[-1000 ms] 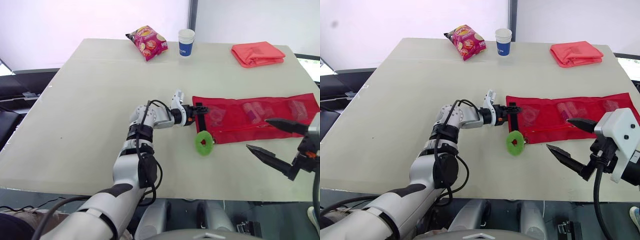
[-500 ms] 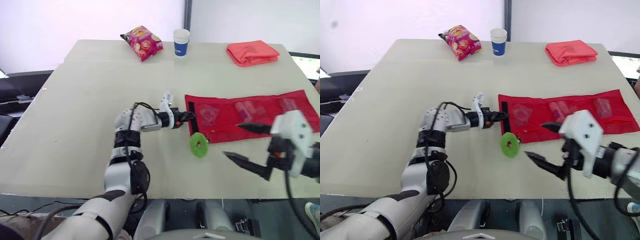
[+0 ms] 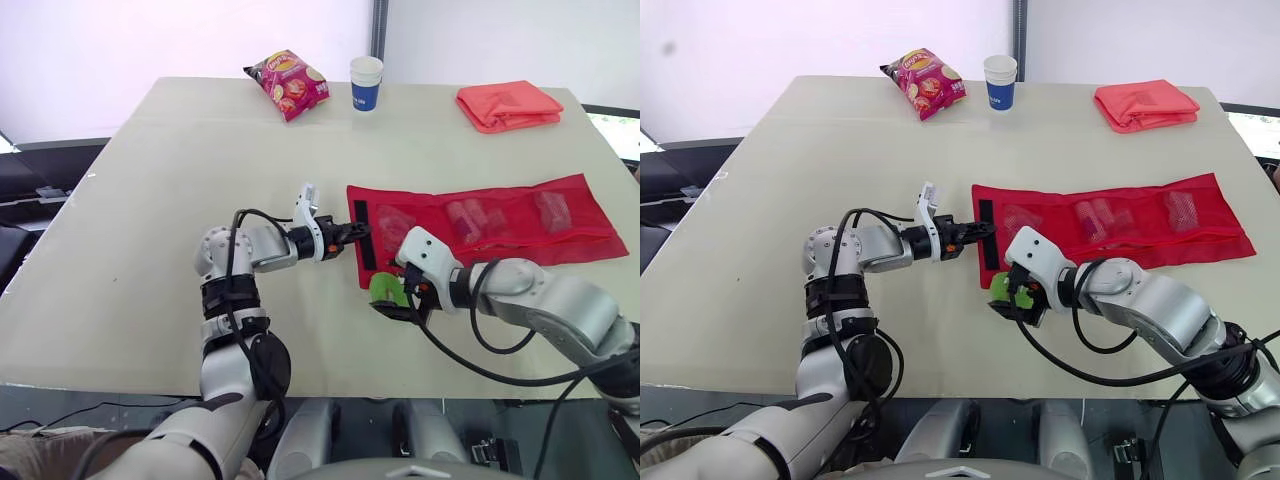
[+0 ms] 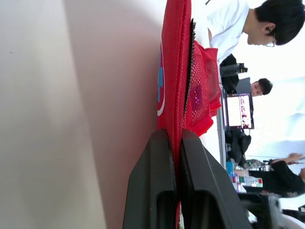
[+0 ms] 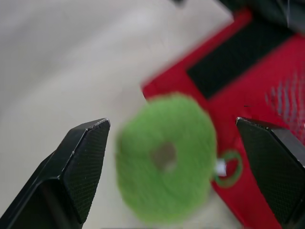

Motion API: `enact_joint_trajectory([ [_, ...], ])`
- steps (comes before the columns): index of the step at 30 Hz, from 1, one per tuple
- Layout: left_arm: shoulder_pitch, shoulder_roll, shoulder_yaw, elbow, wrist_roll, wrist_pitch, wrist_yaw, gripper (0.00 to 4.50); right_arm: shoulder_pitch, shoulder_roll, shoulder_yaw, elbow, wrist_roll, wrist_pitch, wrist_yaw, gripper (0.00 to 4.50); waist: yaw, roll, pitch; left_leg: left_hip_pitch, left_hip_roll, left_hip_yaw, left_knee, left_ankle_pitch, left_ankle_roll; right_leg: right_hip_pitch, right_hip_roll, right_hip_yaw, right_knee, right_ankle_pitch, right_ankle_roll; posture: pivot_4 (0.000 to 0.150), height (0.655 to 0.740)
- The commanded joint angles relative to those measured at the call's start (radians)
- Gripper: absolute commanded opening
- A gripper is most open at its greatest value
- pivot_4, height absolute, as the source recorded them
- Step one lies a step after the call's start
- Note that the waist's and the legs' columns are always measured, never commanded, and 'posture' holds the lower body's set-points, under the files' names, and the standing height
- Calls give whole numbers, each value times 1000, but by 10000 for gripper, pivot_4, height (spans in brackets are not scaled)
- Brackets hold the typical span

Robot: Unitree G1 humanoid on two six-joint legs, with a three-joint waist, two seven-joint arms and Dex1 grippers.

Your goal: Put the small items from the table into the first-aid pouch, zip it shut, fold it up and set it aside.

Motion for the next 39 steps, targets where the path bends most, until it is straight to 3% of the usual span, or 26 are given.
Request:
enact_joint_trajectory([
  [1,1,-14,21,-49,-29,-3,8,321,13,30,-87,-21,7,33,-6,45000,-1,0,0,0,0,0,0,0,0,0,0,0,0,0,0,1500,7400],
  [6,-1,-17,23,-38,-26,-25,7,321,71,85,-216,-54,57,129,-43,45000,1,0,0,0,0,0,0,0,0,0,0,0,0,0,0,1500,7400],
  [14,-8,-9,5,-14,-24,-44,-10,321,121,174,-307,-70,44,242,-128,45000,0,0,0,0,0,1,-1,0,0,0,0,1,1,0,0,1500,7400],
  [17,-11,-5,-3,-4,-22,-49,-15,321,136,183,-275,-56,-5,248,-156,45000,0,0,0,0,0,1,-1,0,0,0,1,1,0,0,0,1500,7400],
  [21,-18,-4,-12,6,-20,-56,-20,0,126,199,-130,-46,-80,249,-172,25884,-3,0,0,1,0,1,-1,0,0,-1,1,1,1,0,0,1500,7400],
  [27,-24,-1,-17,14,-19,-68,-22,0,115,225,-139,-36,-134,256,-186,380,-1,0,0,1,0,1,-1,0,0,0,1,1,0,0,0,1500,7400],
  [32,-16,4,-28,11,-18,-76,-26,0,107,162,-184,-61,-159,254,-168,380,1,0,0,1,-1,0,-1,0,0,0,1,0,0,0,0,1500,7400],
  [39,32,64,-59,-7,-7,-73,-58,0,55,-83,-340,15,-227,222,-117,380,0,1,0,0,-2,0,-1,0,0,0,1,0,0,0,0,1500,7400],
])
